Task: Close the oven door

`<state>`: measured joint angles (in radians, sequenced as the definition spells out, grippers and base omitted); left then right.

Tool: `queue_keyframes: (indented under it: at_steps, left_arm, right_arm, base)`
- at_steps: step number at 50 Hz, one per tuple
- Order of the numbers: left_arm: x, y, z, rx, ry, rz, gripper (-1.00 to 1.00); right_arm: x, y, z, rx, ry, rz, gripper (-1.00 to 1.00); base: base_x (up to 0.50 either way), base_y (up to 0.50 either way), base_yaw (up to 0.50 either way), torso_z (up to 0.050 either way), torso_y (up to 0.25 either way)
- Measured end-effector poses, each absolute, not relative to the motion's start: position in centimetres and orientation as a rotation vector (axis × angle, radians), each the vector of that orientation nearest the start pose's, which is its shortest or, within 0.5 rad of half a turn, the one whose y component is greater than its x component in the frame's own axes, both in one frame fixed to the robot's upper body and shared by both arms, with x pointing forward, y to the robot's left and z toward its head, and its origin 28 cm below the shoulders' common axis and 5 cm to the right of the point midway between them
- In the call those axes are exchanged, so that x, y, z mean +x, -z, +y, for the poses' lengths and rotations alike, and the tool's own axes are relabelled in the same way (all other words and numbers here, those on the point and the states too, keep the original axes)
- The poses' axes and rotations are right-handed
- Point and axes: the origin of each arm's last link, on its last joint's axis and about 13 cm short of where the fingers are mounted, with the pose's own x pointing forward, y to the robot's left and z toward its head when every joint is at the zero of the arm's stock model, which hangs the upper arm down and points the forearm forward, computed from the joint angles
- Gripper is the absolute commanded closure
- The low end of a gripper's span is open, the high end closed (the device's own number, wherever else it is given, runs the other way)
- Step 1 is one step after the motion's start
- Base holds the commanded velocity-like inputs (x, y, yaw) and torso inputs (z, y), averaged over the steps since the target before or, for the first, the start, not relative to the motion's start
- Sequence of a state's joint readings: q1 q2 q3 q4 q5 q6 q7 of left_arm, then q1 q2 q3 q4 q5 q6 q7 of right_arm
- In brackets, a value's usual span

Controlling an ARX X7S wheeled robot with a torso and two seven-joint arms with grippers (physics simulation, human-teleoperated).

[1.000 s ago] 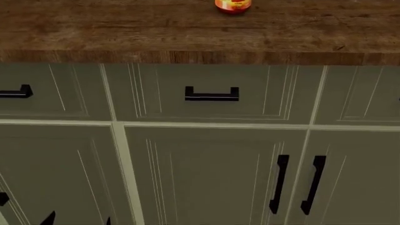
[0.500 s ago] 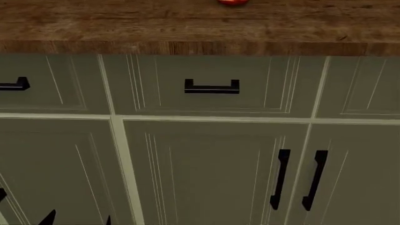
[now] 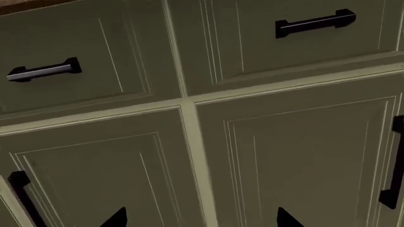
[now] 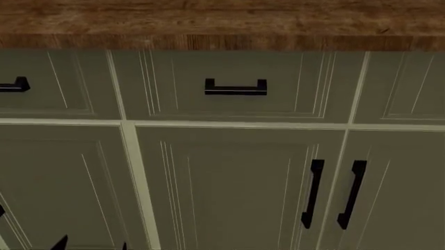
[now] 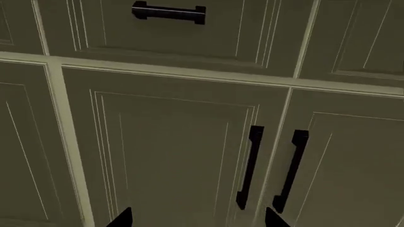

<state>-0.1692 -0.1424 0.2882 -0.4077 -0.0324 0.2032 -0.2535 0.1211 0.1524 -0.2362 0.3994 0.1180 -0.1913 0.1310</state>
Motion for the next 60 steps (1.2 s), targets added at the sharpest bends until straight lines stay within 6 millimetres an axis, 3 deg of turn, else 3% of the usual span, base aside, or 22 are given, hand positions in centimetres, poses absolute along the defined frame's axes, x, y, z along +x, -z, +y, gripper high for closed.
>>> queue_keyframes:
  at_steps: [12,20,41,60]
  left_arm:
    - [25.1,5.9,20.3,0.211,-0.016,0.179,-1.00]
    - [25.4,7.3,20.5,0.235,-0.020,0.263,-1.00]
    - [25.8,7.7,20.7,0.258,-0.038,0.307,-1.00]
    - [25.8,7.7,20.6,0.259,-0.037,0.305,-1.00]
  right_arm:
    - [23.6,7.1,-11.2,-0.057,-0.041,0.248,-1.00]
    - [23.5,8.4,-11.6,-0.040,-0.028,0.320,-1.00]
    - [23.2,9.2,-12.0,-0.035,-0.001,0.365,-1.00]
    - [23.1,9.3,-11.9,-0.037,0.000,0.364,-1.00]
  base:
    - [0.00,0.00,0.00,-0.030,0.000]
    - [0.00,0.00,0.00,-0.032,0.000]
    - [0.00,0.00,0.00,-0.009,0.000]
    - [0.00,0.23,0.00,0.000,0.000]
